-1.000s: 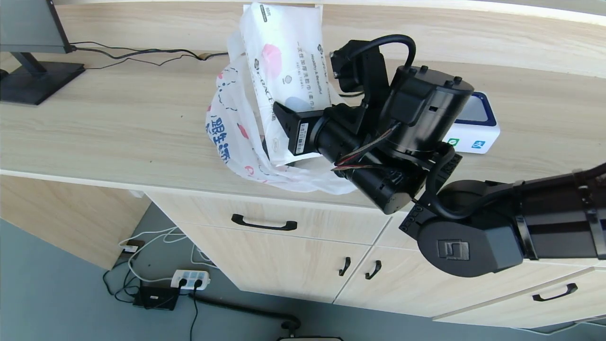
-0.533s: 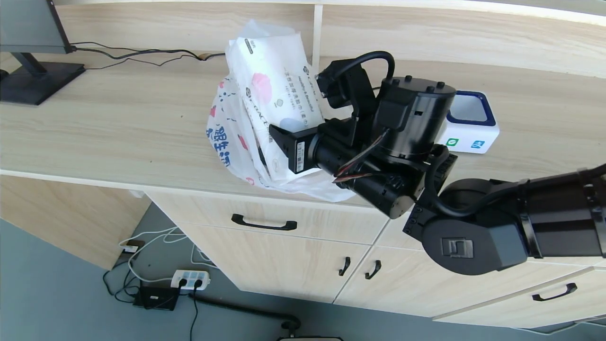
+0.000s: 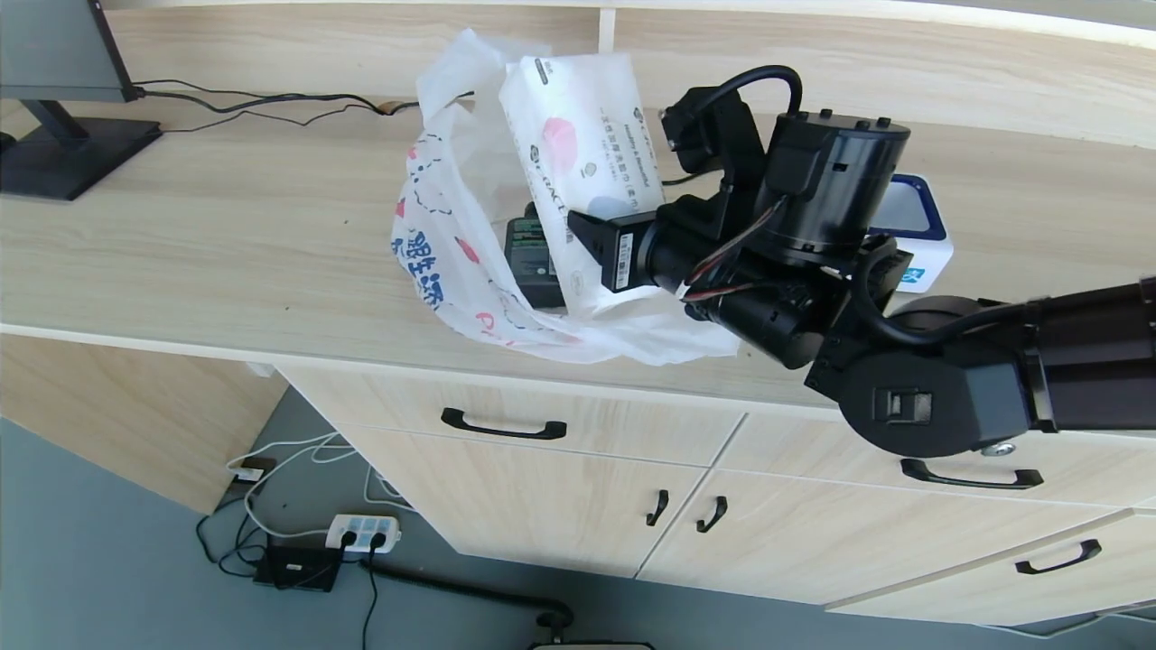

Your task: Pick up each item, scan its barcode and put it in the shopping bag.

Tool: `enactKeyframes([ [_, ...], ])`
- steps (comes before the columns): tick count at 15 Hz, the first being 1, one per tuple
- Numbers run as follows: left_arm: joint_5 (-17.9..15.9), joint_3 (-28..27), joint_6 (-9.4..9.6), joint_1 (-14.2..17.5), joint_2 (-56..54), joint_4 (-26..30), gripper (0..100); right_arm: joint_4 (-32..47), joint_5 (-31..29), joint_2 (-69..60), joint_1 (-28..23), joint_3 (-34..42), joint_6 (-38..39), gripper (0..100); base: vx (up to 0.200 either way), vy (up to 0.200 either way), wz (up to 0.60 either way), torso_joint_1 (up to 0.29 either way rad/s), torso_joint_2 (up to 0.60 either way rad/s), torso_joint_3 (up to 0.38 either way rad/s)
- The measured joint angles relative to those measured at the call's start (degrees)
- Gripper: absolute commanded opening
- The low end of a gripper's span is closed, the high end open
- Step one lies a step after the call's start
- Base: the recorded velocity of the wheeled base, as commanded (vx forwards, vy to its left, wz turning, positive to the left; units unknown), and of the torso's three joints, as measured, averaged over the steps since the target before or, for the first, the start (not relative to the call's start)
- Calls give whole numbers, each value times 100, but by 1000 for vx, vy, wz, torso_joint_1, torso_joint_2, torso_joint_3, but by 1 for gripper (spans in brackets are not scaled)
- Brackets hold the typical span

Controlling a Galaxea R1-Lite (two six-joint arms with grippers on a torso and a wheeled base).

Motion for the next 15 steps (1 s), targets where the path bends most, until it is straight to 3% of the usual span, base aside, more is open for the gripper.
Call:
enactKeyframes([
  [8,0,0,-5,2,0,-2,100,635,514,-207,50,22,-112,0,0,0,0,0,0,0],
  [9,-1,0,-2,2,0,-2,100,634,517,-212,52,28,-110,100,0,0,0,0,0,0],
  [15,-1,0,-10,0,0,5,100,601,596,-229,-41,-179,-74,100,0,0,0,0,0,0],
])
